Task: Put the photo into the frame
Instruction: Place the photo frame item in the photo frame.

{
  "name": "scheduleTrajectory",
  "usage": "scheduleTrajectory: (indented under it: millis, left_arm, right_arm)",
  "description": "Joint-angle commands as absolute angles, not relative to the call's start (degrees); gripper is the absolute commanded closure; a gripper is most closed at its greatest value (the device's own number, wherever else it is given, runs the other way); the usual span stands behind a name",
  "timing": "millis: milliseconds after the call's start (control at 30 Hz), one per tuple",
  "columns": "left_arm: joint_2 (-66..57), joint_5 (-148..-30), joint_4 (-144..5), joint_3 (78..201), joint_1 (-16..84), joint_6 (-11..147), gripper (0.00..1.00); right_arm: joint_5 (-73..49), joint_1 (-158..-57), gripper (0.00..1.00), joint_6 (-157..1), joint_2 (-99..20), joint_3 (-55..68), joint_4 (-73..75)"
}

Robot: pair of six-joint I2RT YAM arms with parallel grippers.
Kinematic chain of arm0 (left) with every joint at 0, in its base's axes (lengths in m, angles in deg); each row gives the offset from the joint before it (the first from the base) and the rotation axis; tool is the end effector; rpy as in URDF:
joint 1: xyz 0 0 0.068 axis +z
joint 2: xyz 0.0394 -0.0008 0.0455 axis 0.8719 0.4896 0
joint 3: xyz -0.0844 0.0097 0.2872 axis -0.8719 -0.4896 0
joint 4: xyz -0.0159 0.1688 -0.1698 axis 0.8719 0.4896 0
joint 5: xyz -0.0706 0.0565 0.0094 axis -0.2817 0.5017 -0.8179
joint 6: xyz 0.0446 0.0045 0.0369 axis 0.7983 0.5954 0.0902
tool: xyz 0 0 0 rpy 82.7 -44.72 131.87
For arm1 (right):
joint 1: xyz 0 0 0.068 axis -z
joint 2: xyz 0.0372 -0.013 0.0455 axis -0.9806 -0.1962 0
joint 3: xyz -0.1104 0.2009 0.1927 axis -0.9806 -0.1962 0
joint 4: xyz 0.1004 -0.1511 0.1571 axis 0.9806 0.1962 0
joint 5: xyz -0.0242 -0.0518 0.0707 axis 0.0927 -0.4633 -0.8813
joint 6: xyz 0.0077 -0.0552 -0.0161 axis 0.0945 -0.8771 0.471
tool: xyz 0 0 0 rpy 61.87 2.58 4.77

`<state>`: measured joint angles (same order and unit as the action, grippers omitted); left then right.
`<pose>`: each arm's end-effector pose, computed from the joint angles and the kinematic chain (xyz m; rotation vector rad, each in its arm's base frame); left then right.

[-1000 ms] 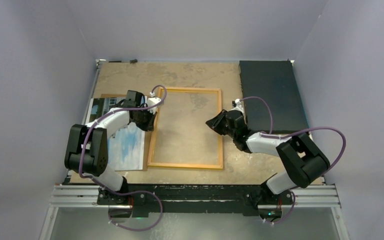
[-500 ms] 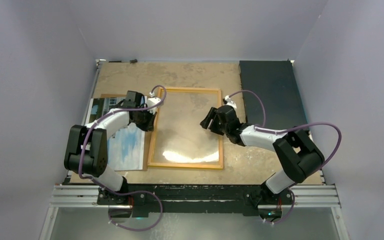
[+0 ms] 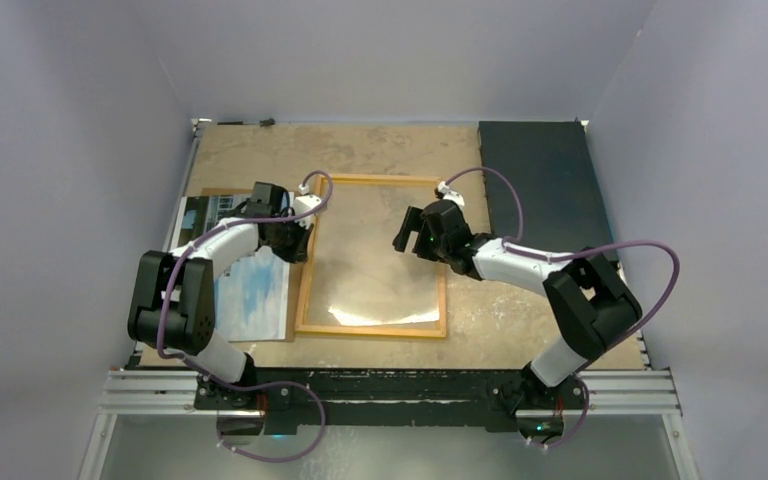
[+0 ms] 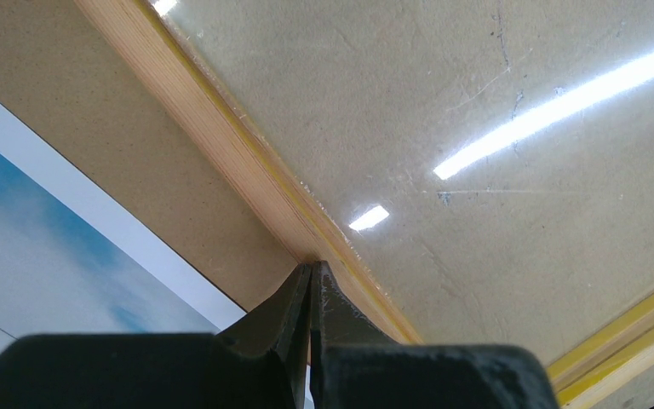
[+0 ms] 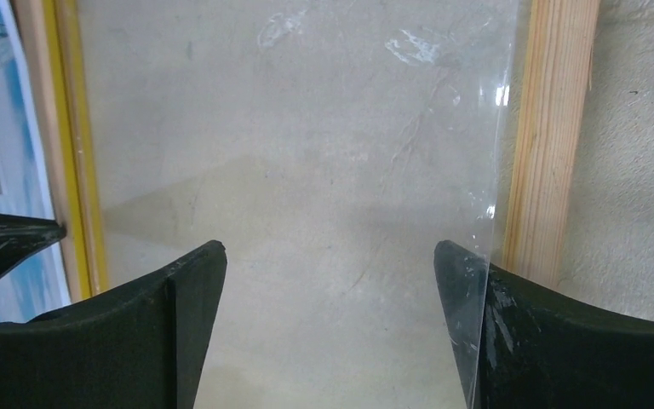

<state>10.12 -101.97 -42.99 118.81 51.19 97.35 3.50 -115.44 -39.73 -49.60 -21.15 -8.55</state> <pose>0.2761 -0.0613 0.2117 0.7238 2.5231 -0.4413 0.2632 0.1894 0.2339 0.2422 2.2219 0.6574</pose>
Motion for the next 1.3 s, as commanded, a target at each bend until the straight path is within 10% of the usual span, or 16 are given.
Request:
scheduleTrajectory:
  millis: [0,1267]
  left_arm:
    - [9.9,-101.1,-43.4,117.1,51.0,97.3,1.0]
    - [10.2,-101.2,-43.6,117.0,51.5,97.2,1.0]
  right_arm:
    - [5.6,-115.7,0.05,-42.2,-51.8,-17.2,-4.7]
    - [14.4,-115.7,0.02,-49.6,-49.5,-13.0,3.5]
